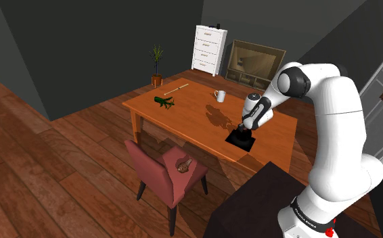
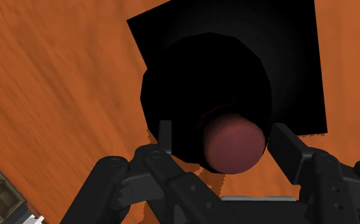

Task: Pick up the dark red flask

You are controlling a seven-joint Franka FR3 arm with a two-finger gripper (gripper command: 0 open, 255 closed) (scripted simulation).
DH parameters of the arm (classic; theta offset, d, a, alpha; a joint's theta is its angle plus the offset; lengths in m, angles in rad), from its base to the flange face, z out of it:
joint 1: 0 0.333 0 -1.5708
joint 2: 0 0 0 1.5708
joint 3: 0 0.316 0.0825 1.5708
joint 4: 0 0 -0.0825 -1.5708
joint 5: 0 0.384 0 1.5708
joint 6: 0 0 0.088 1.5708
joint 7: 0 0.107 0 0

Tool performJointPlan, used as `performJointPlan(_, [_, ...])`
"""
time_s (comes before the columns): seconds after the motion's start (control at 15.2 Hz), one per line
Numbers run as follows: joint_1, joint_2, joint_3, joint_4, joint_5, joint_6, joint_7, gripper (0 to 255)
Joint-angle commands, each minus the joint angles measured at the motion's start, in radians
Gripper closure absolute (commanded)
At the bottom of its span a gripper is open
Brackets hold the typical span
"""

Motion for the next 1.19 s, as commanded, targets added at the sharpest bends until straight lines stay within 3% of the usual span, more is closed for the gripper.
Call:
performJointPlan(0.0, [-0.001,0.002,0.0,0.001,0.0,0.001,0.0,255])
performJointPlan(1.12, [-0.018,-0.191,0.027,-0.049,0.013,-0.137,-0.069,255])
